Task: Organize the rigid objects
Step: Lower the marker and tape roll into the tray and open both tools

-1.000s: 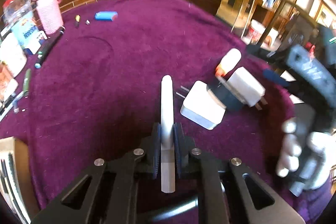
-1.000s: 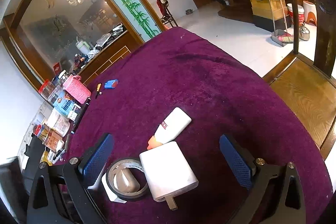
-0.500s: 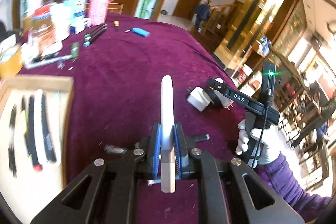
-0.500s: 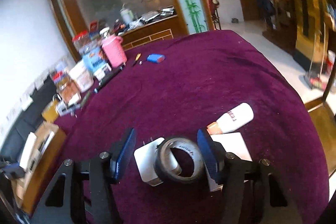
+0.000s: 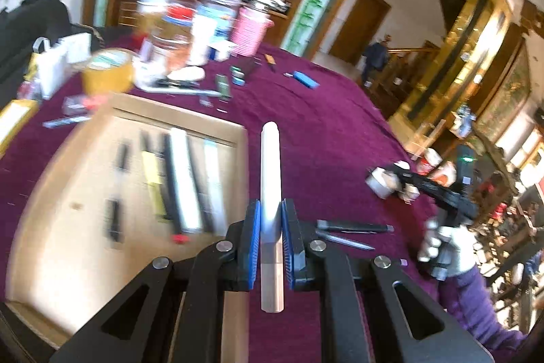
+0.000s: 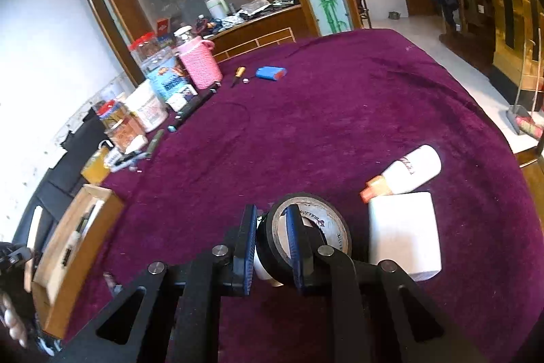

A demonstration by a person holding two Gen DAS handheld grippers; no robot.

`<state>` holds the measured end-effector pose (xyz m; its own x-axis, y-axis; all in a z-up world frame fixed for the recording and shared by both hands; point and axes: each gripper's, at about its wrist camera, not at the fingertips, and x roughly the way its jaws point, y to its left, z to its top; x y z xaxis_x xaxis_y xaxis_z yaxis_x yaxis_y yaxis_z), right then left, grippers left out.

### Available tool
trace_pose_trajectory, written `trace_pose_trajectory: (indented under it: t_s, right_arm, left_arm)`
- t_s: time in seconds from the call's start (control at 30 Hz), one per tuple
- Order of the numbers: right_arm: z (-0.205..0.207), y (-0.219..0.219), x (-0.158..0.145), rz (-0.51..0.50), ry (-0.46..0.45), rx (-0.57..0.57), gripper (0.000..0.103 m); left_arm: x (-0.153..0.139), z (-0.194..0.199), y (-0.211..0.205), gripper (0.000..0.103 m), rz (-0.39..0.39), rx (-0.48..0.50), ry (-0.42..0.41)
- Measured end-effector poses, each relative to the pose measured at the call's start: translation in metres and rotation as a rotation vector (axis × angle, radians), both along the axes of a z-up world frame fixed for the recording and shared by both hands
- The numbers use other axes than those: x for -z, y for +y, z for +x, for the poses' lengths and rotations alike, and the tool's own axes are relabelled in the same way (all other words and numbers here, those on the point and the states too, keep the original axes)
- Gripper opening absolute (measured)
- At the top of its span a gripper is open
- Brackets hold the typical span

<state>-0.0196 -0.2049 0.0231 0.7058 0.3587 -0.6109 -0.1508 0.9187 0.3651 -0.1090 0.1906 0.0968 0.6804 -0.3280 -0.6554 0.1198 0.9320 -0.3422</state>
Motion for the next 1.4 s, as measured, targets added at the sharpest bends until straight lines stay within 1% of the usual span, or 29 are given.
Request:
trace_pose_trajectory:
  t_s: [0.07, 0.13, 0.3, 0.43, 0.53, 0.63, 0.7, 0.8, 0.83, 0.9, 0.93, 1.0, 1.07, 1.1, 1.17, 1.2, 1.4]
  right_arm:
    - [-0.005, 0.009, -0.011, 0.018, -0.012, -0.025, 0.015]
    - [-0.010, 0.021, -0.022, 0.025, -0.029, -0.060, 0.014]
    - [-0.019, 0.067, -0.045, -0.001, -0.067, -0.156, 0.014]
    - [-0.028, 0.108, -0.057, -0.002, -0.082, -0.245, 0.014]
    - [-0.033, 0.140, -0.063, -0.010, -0.086, -0.312, 0.014]
    - [-0.037, 0.172, -0.067, -0.018, -0.083, -0.374, 0.014]
    - [-0.038, 0.191, -0.069, -0.026, -0.080, -0.411, 0.014]
    - [-0.040, 0.221, -0.068, -0.038, -0.071, -0.466, 0.014]
    - [-0.041, 0.231, -0.067, -0.042, -0.066, -0.482, 0.014]
    - [-0.041, 0.250, -0.064, -0.045, -0.049, -0.516, 0.014]
    - [-0.041, 0.258, -0.063, -0.044, -0.041, -0.533, 0.014]
    - [-0.041, 0.277, -0.059, -0.048, -0.027, -0.569, 0.014]
    - [-0.044, 0.296, -0.053, -0.055, -0.011, -0.611, 0.014]
    - [-0.045, 0.304, -0.051, -0.058, -0.004, -0.628, 0.014]
    - [-0.047, 0.320, -0.045, -0.074, 0.005, -0.663, 0.014]
    - [-0.048, 0.330, -0.042, -0.088, 0.007, -0.680, 0.014]
    - [-0.048, 0.371, -0.027, -0.147, 0.037, -0.743, 0.014]
  left_arm:
    - [0.002, 0.005, 0.016, 0.012, 0.033, -0.036, 0.013]
    - [0.009, 0.015, 0.036, 0.012, 0.069, -0.080, 0.046]
    - [0.031, 0.041, 0.075, 0.012, 0.151, -0.176, 0.130]
    - [0.048, 0.058, 0.097, 0.012, 0.175, -0.213, 0.196]
    - [0.061, 0.075, 0.105, 0.012, 0.182, -0.219, 0.260]
    - [0.069, 0.092, 0.107, 0.012, 0.214, -0.231, 0.297]
    - [0.071, 0.102, 0.108, 0.012, 0.211, -0.233, 0.322]
    - [0.071, 0.110, 0.106, 0.013, 0.255, -0.240, 0.316]
    - [0.071, 0.112, 0.106, 0.014, 0.251, -0.239, 0.320]
    - [0.069, 0.109, 0.110, 0.026, 0.211, -0.234, 0.313]
    - [0.066, 0.107, 0.111, 0.030, 0.197, -0.233, 0.301]
    - [0.058, 0.097, 0.114, 0.039, 0.154, -0.227, 0.261]
    - [0.047, 0.083, 0.119, 0.042, 0.103, -0.220, 0.218]
    - [0.041, 0.071, 0.124, 0.047, 0.066, -0.217, 0.187]
    - [0.034, 0.056, 0.129, 0.051, 0.021, -0.215, 0.151]
    - [0.030, 0.045, 0.134, 0.051, -0.003, -0.221, 0.131]
    - [0.023, 0.012, 0.154, 0.054, -0.061, -0.263, 0.086]
